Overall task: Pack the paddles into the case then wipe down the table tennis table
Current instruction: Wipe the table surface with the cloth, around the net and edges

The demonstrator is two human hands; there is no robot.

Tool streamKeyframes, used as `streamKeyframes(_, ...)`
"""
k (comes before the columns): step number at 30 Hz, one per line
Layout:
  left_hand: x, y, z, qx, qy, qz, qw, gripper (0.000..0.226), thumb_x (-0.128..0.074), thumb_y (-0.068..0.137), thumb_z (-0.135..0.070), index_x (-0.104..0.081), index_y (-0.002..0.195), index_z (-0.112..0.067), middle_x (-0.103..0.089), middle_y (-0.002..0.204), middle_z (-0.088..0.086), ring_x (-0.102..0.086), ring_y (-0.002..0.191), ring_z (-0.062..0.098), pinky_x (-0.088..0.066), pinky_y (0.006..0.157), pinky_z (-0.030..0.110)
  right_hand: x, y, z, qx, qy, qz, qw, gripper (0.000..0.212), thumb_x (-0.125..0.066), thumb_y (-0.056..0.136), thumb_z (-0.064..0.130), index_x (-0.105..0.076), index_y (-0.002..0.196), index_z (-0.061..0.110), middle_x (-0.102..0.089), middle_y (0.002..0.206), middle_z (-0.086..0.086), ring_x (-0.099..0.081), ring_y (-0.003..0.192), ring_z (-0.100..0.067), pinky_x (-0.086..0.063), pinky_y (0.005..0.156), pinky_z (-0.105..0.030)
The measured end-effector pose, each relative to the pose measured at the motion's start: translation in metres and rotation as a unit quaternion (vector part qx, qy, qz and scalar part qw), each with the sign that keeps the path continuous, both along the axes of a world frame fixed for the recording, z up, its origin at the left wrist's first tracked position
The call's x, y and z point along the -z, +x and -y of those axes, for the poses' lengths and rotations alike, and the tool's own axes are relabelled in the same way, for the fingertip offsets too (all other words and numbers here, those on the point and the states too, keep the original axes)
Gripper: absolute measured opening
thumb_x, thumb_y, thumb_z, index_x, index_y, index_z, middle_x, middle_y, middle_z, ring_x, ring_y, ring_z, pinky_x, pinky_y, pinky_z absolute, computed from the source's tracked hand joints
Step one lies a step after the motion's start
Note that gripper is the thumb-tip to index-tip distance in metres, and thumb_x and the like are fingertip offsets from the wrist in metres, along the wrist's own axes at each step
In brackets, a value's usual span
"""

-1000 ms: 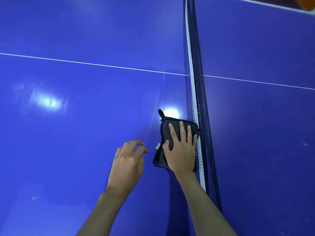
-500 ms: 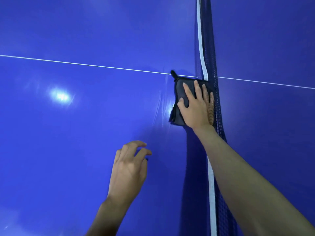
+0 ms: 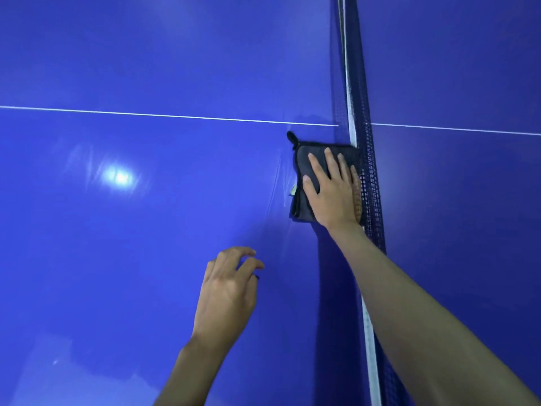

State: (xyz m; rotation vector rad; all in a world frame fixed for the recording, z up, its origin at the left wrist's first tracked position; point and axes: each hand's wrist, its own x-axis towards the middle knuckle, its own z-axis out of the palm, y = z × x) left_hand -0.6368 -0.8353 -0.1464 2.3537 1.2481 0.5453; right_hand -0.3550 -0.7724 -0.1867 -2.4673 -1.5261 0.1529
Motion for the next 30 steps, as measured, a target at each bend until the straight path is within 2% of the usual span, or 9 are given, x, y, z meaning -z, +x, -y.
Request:
streamKeyframes(4, -0.003, -0.02, 0.016, -0.007, -0.005, -0.005, 1.0, 0.023, -0.059, 0.087, -0.004, -0.073, 0.1, -0.017, -0.062, 0.121, 0.0, -0.056, 0.108, 0.02, -0.047, 0.088, 0.037, 0.001, -0.04, 0.058, 0.001, -0.006, 0.025, 1.0, 0.059, -0.031, 0.106, 0.055, -0.041, 0.16, 0.033, -0.031, 0.17, -0.003, -0.025, 0.158, -0.032, -0.02, 0.127, -0.056)
streamKeyframes(11, -0.012, -0.068, 0.071, 0.041, 0.023, -0.002, 0.999, 0.033, -0.07, 0.083, 0.006, -0.071, 0.106, -0.016, -0.061, 0.119, 0.001, -0.054, 0.108, 0.019, -0.05, 0.085, 0.04, 0.005, -0.108, 0.178, 0.028, -0.016, 0.043, 0.999, 0.059, -0.033, 0.107, 0.058, -0.039, 0.161, 0.034, -0.03, 0.171, -0.003, -0.025, 0.158, -0.031, -0.021, 0.127, -0.055)
streamKeyframes(16, 0.0, -0.105, 0.121, 0.043, 0.042, -0.03, 0.998, 0.036, -0.071, 0.083, 0.003, -0.069, 0.113, -0.016, -0.061, 0.121, 0.003, -0.055, 0.11, 0.026, -0.051, 0.085, 0.043, 0.003, -0.168, 0.266, 0.051, -0.021, 0.057, 0.997, 0.06, -0.033, 0.107, 0.058, -0.034, 0.163, 0.035, -0.028, 0.171, 0.0, -0.023, 0.159, -0.029, -0.022, 0.127, -0.054)
streamKeyframes(19, 0.013, -0.12, 0.147, 0.042, 0.069, -0.067, 0.995, 0.033, -0.06, 0.091, -0.006, -0.063, 0.123, -0.015, -0.058, 0.129, 0.006, -0.056, 0.115, 0.03, -0.049, 0.09, 0.046, 0.004, -0.198, 0.31, 0.061, -0.032, 0.061, 0.996, 0.06, -0.031, 0.108, 0.058, -0.031, 0.164, 0.035, -0.027, 0.172, -0.001, -0.022, 0.159, -0.029, -0.024, 0.126, -0.054)
streamKeyframes(25, 0.035, -0.14, 0.162, 0.003, 0.109, -0.138, 0.984, 0.036, -0.042, 0.106, -0.021, -0.055, 0.138, -0.013, -0.052, 0.147, 0.01, -0.048, 0.139, 0.033, -0.034, 0.115, 0.053, 0.002, -0.241, 0.372, 0.079, -0.045, 0.055, 0.994, 0.061, -0.028, 0.108, 0.057, -0.027, 0.165, 0.034, -0.024, 0.173, -0.003, -0.019, 0.16, -0.03, -0.028, 0.124, -0.056)
streamKeyframes(30, 0.048, -0.143, 0.158, 0.016, 0.121, -0.159, 0.98, 0.038, -0.031, 0.11, -0.024, -0.054, 0.139, -0.014, -0.049, 0.151, 0.009, -0.041, 0.145, 0.033, -0.026, 0.12, 0.057, 0.001, -0.258, 0.4, 0.085, -0.035, 0.046, 0.995, 0.06, -0.029, 0.108, 0.056, -0.027, 0.165, 0.037, -0.022, 0.173, -0.001, -0.018, 0.161, -0.029, -0.028, 0.125, -0.055)
